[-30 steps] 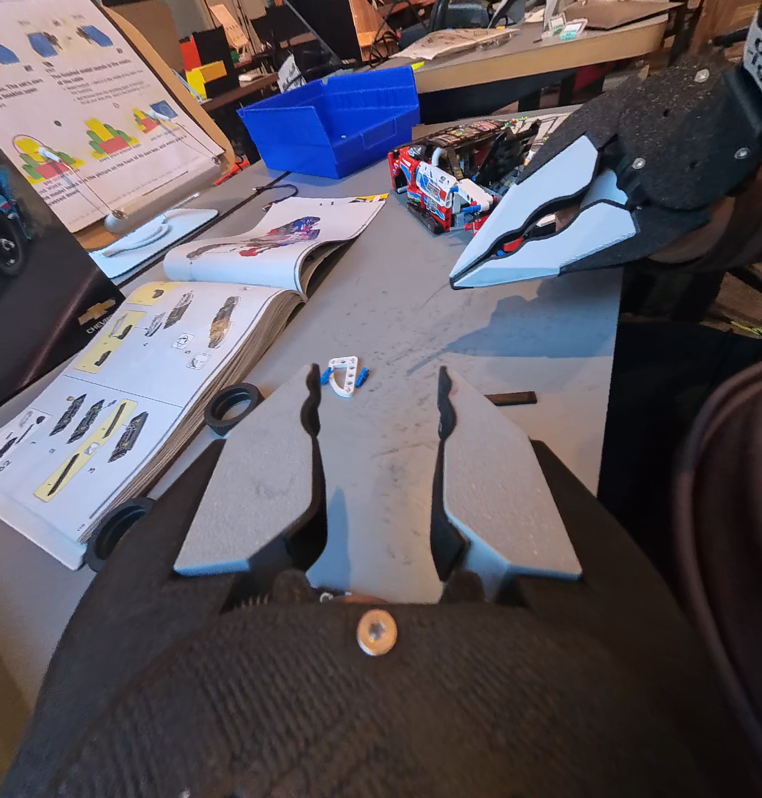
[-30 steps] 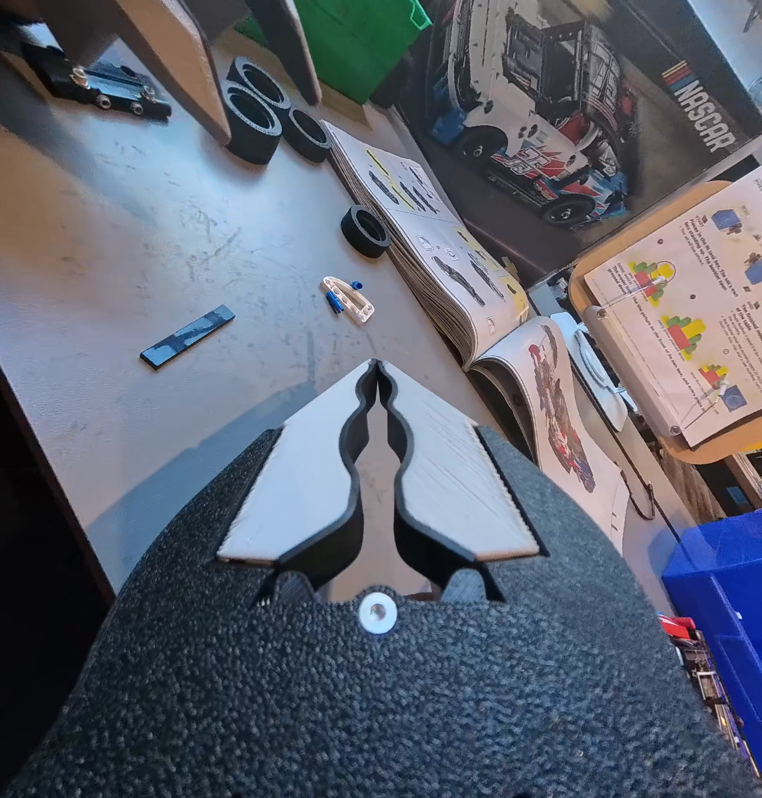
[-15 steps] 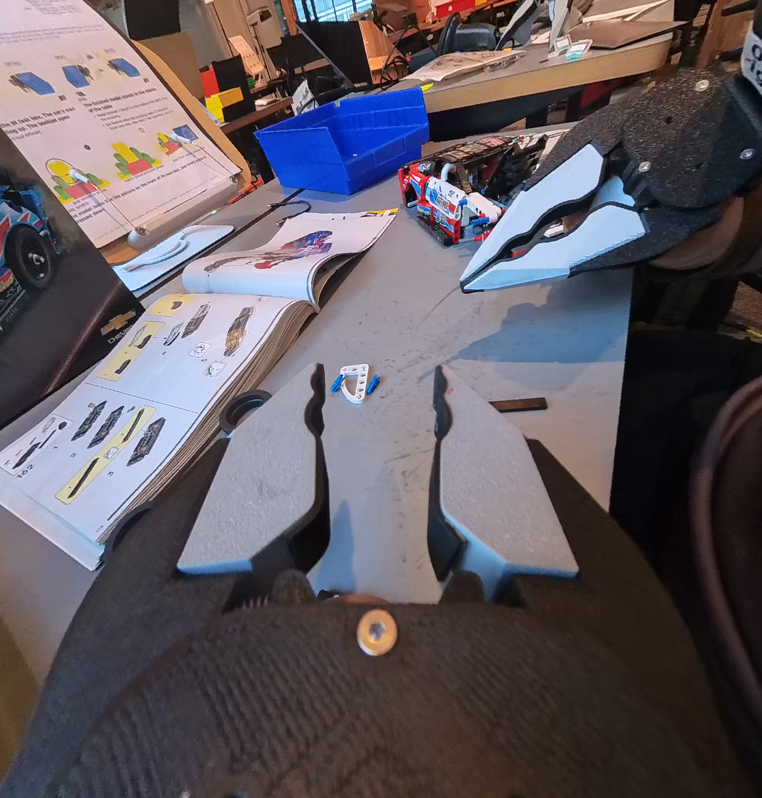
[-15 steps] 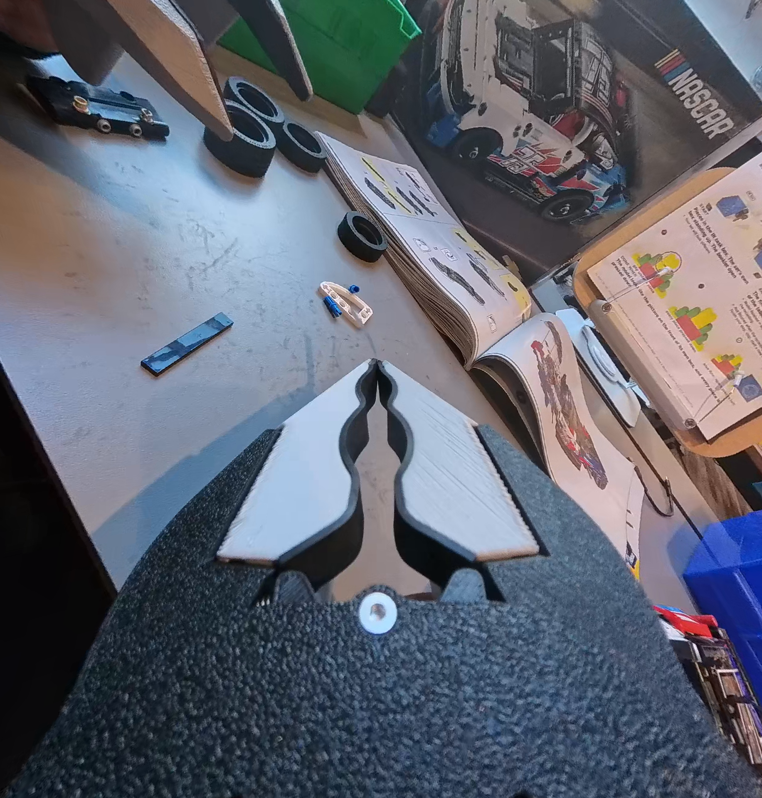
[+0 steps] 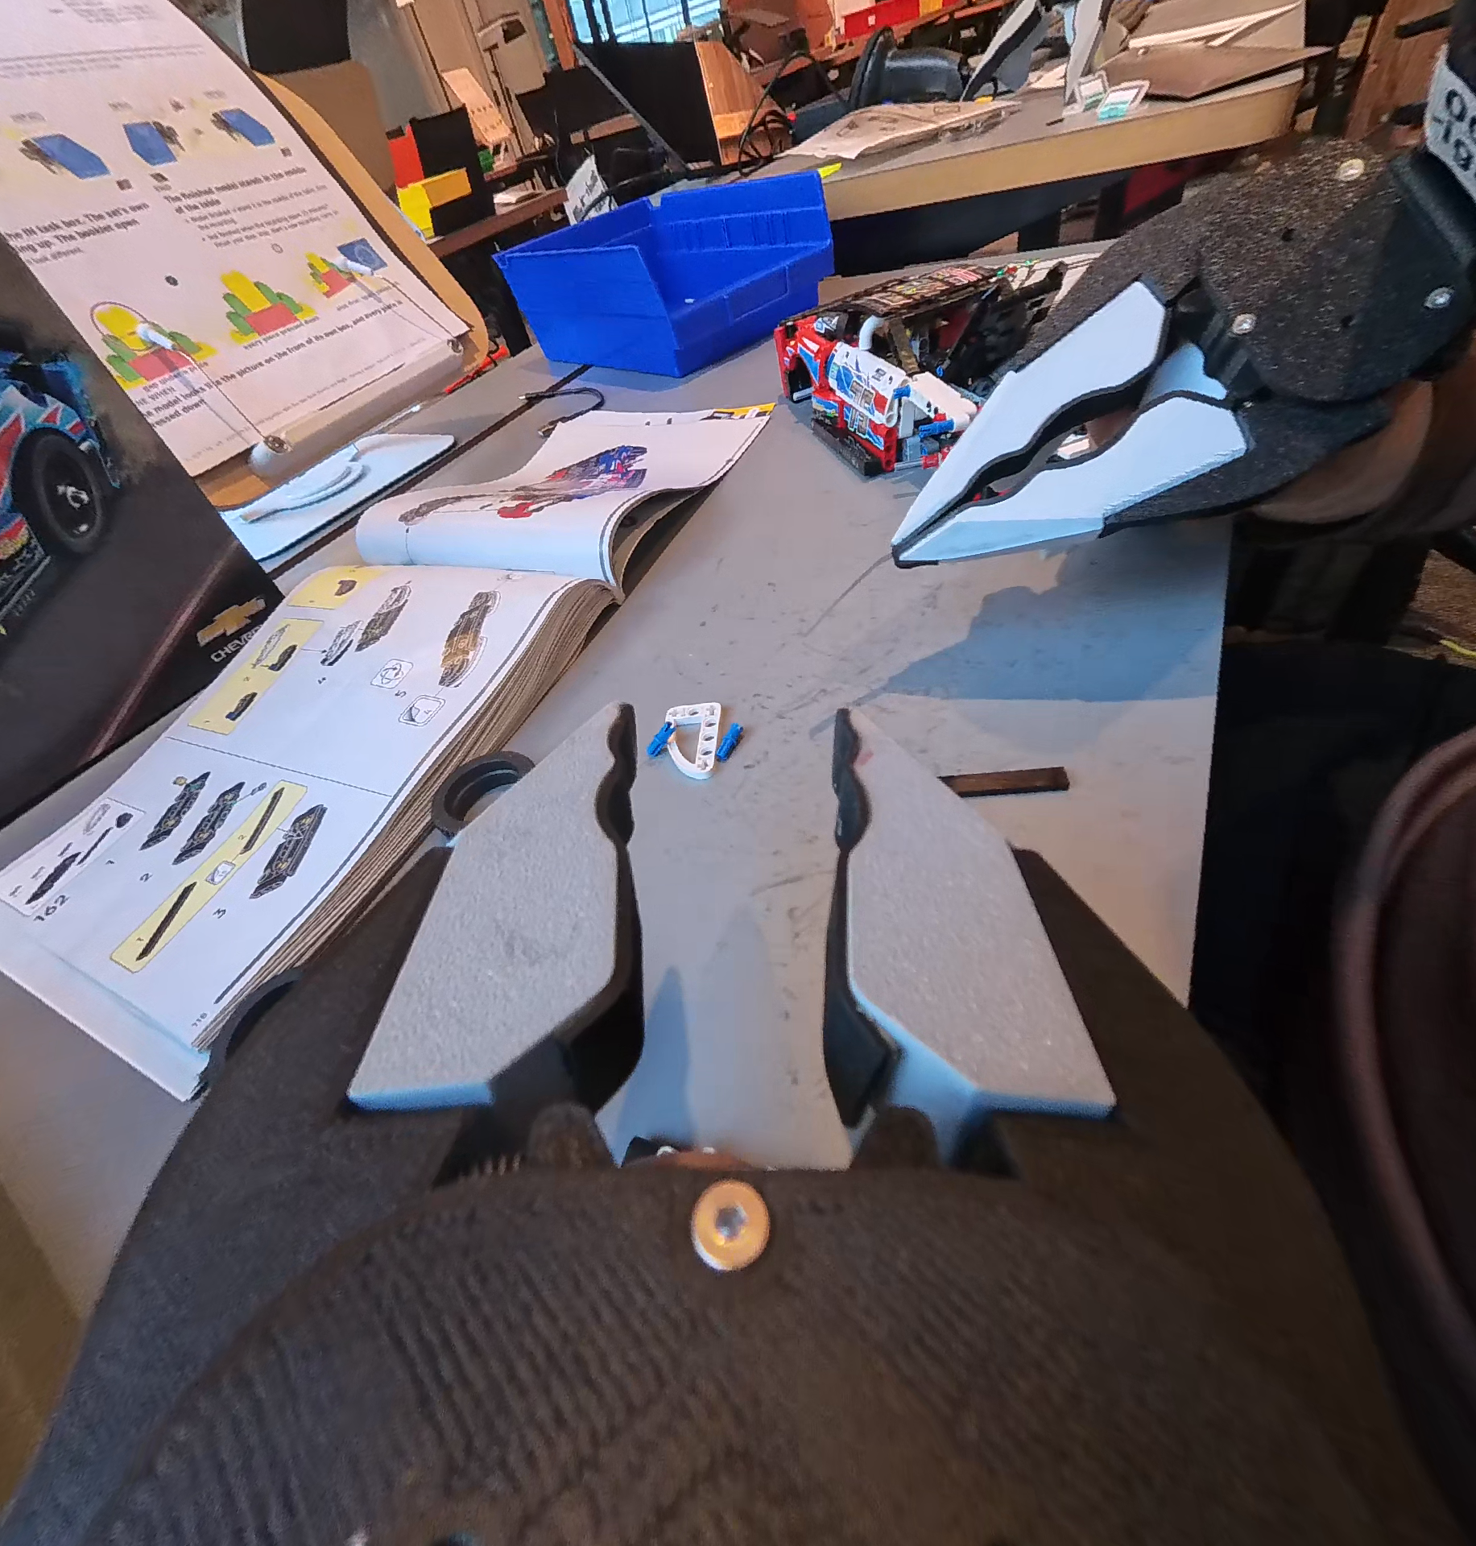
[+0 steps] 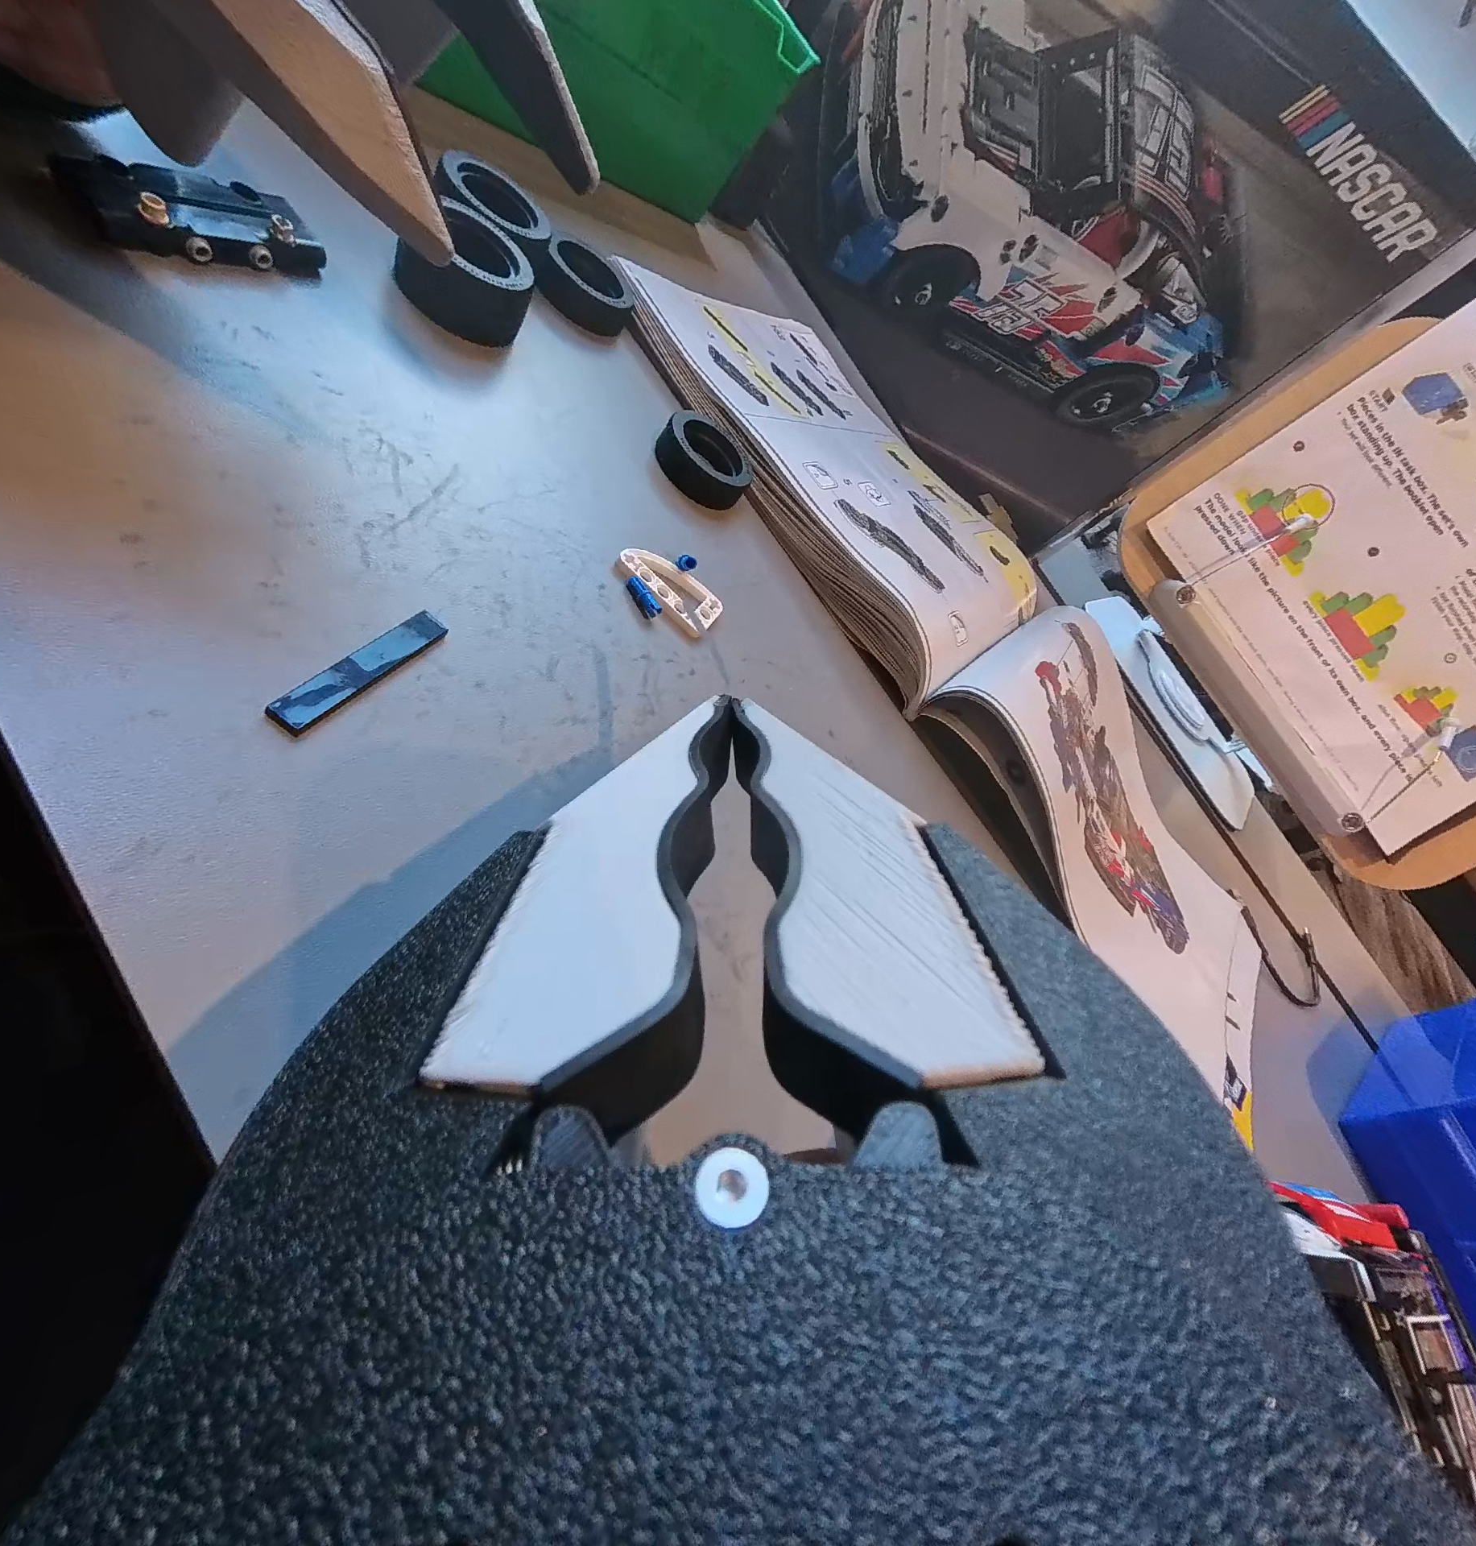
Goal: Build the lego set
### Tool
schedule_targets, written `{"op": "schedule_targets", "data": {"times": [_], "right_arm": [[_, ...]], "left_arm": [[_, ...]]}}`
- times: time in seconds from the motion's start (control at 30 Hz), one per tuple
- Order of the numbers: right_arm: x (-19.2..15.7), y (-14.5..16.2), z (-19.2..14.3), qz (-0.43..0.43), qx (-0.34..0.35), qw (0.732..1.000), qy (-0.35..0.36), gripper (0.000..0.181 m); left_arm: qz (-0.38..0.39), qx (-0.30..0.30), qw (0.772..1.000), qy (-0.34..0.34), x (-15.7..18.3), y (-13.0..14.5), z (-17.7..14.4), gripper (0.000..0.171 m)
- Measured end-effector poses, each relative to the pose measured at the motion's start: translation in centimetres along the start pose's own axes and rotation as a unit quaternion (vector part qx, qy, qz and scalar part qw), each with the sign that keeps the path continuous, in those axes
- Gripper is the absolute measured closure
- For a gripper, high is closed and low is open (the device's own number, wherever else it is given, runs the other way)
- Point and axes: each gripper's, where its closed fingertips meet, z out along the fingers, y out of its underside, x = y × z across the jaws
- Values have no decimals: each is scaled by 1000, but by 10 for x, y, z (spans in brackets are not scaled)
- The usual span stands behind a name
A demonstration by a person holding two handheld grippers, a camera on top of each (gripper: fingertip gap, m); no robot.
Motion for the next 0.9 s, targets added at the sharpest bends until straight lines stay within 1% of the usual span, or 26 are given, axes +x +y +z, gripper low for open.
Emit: {"op": "schedule_targets", "data": {"times": [0.23, 0.4, 0.5, 0.6, 0.67, 0.7, 0.77, 0.83, 0.9], "right_arm": [[-4, -1, -1, -4, 0, 1000, -10, 181], [-6, -4, -6, -16, -2, 1000, -16, 181], [-6, -4, -12, -29, -6, 1000, -10, 181], [-4, -4, -18, -36, -6, 999, -3, 181], [-2, -5, -21, -36, -4, 999, 1, 181], [-1, -6, -23, -36, -3, 999, 4, 181], [3, -7, -25, -38, 0, 999, 9, 181], [6, -10, -28, -38, 4, 999, 15, 181], [7, -13, -31, -40, 8, 999, 19, 181]], "left_arm": [[2, -6, 1000, 7, 2, 2, 2, 125], [17, -27, 999, 14, 9, 6, 5, 124], [7, -48, 998, 28, 24, 5, 7, 120], [49, -53, 997, 35, 43, 0, 7, 127], [62, -73, 994, 47, 53, 6, 9, 134], [56, -89, 992, 65, 61, 12, 11, 135], [30, -130, 986, 99, 73, 24, 14, 134], [-3, -164, 977, 136, 86, 34, 17, 129], [-36, -198, 968, 151, 94, 41, 19, 127]]}}
